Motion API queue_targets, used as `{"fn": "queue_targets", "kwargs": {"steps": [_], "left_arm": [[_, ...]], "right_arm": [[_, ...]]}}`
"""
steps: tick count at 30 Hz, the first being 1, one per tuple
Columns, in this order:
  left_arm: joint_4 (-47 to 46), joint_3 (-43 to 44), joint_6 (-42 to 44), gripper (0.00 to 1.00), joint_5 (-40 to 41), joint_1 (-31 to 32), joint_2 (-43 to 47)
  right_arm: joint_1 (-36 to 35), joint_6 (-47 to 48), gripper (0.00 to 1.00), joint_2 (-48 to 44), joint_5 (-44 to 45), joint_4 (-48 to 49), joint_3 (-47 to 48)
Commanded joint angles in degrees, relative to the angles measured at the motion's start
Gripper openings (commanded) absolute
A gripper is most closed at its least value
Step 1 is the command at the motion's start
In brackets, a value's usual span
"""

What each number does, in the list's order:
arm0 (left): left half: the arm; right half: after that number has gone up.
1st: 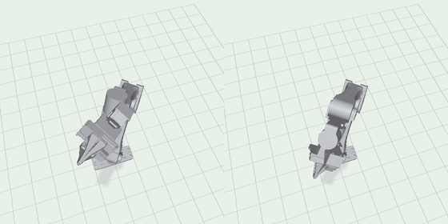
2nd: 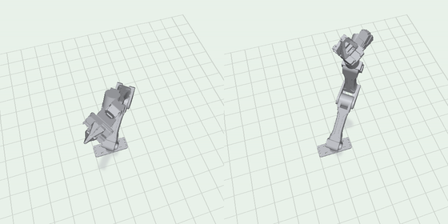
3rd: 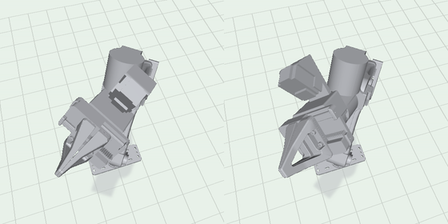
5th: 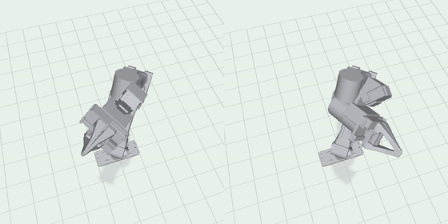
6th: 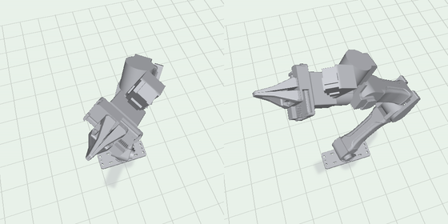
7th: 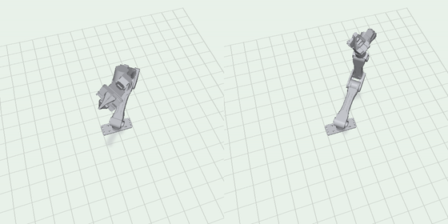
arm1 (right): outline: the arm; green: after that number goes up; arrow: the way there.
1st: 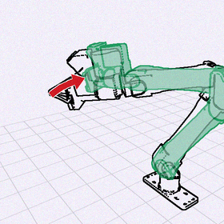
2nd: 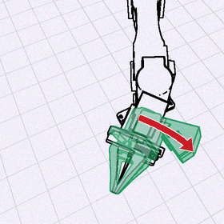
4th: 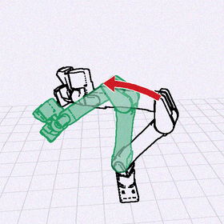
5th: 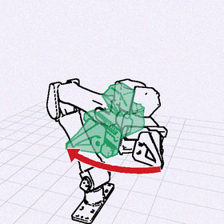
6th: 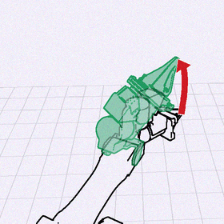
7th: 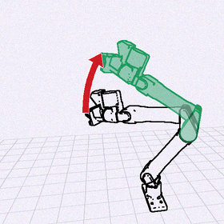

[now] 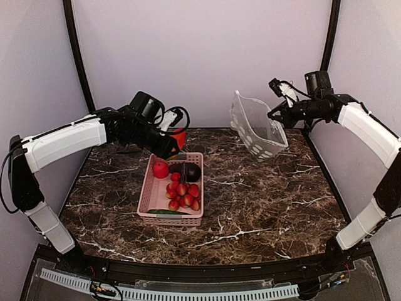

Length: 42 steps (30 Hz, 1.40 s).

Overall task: Place the food in the zip-top bag and seal the zipper
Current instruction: Pick up the fake fruit from the bin, then place the fake fruit in the zipper food storage bag.

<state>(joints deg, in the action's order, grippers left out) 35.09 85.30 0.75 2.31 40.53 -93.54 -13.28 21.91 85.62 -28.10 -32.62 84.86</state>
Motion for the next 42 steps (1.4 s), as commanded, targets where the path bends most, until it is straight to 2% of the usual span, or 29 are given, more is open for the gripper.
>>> {"fn": "queue_targets", "kwargs": {"steps": [1, 6, 11, 16, 19, 23, 32, 38, 42], "left_arm": [[-11.38, -2.29, -6.15, 0.32, -9.08, 1.68, 3.82], [-26.03, -11.39, -10.52, 0.30, -16.76, 4.32, 8.29], [-33.92, -16.51, -13.65, 0.30, -19.63, 8.09, 8.97], [-43.12, -17.40, -18.02, 0.30, -25.84, 10.83, 6.83], [-50.79, -17.29, -24.25, 0.29, -30.99, 11.17, 4.11], [-57.54, -15.34, -30.43, 0.27, -33.22, 11.64, 0.24], [-70.02, -9.60, -44.23, 0.24, -26.09, 11.98, -9.15], [-71.72, -6.81, -51.92, 0.24, -21.78, 12.02, -15.22], [-71.69, -6.74, -54.02, 0.24, -20.60, 11.97, -16.88]], "right_arm": [[-3.85, 2.58, 0.00, 2.63, 6.09, -5.13, 3.28], [-6.64, 1.02, 0.00, 5.73, 2.42, -7.08, 1.77], [-7.69, -1.90, 0.00, 9.03, -4.65, -8.75, 1.98], [-8.83, -3.22, 0.00, 10.27, -5.59, -9.25, 3.37], [-9.31, -3.43, 0.00, 10.77, -6.32, -10.60, 4.92], [-10.04, -3.75, 0.00, 11.14, -6.51, -12.42, 6.46], [-10.36, -6.25, 0.00, 10.20, -8.52, -11.25, 5.58], [-10.36, -7.93, 0.00, 9.07, -5.65, -10.17, 5.24], [-10.31, -9.02, 0.00, 8.35, -1.60, -9.27, 5.57]]}}
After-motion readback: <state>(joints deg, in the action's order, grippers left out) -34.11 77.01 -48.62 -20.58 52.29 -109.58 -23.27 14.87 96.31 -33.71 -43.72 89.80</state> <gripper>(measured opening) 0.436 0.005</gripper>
